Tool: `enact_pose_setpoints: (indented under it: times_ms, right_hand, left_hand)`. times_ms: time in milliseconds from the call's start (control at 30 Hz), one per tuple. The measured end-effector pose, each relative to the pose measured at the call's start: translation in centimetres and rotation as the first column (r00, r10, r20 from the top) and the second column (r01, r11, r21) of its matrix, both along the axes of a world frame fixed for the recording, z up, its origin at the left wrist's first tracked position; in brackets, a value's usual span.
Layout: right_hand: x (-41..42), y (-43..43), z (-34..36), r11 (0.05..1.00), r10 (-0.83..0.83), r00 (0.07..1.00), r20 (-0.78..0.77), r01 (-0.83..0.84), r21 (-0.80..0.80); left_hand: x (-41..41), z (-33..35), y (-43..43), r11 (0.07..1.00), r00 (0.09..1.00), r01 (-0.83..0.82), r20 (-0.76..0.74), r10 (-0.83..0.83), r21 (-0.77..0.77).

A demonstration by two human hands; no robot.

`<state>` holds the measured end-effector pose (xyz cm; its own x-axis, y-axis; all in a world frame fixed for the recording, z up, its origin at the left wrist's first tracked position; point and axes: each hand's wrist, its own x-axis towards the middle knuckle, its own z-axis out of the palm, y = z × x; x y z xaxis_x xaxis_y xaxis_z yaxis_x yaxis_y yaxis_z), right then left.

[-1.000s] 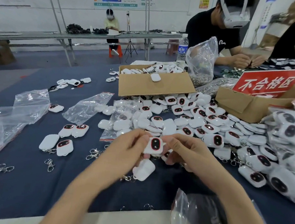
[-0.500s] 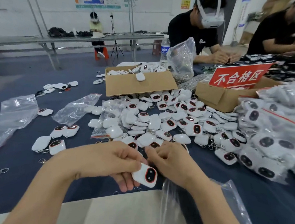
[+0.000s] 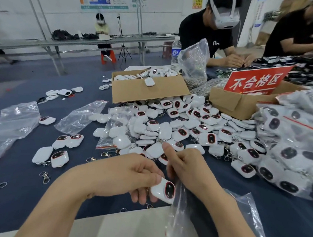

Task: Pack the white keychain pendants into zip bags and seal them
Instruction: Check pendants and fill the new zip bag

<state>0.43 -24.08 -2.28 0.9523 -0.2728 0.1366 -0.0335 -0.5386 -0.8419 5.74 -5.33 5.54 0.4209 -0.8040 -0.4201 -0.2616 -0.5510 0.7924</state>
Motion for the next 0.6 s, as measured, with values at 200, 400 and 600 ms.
enact_pose_setpoints:
  times_ms: [200,400,600]
  right_hand:
    - [0.2,-0.2,-0.5,0.995,0.009,0.997,0.07,-0.015,0.094]
    - [0.2,-0.1,-0.9,0.989,0.019,0.996,0.09,-0.032,0.142]
    - [0.7,0.1,-0.6,0.98,-0.176,0.979,0.1,0.184,-0.077]
  left_hand:
    - [-0.2,-0.3,-0.2,1.0,1.0,0.021,0.005,-0.021,0.019]
    - [-0.8,-1.1,-1.3,0.999,0.999,0.043,0.03,-0.043,0.008]
    - [-1.4,-2.3,-2.7,1.0,0.994,-0.017,0.109,0.017,-0.003]
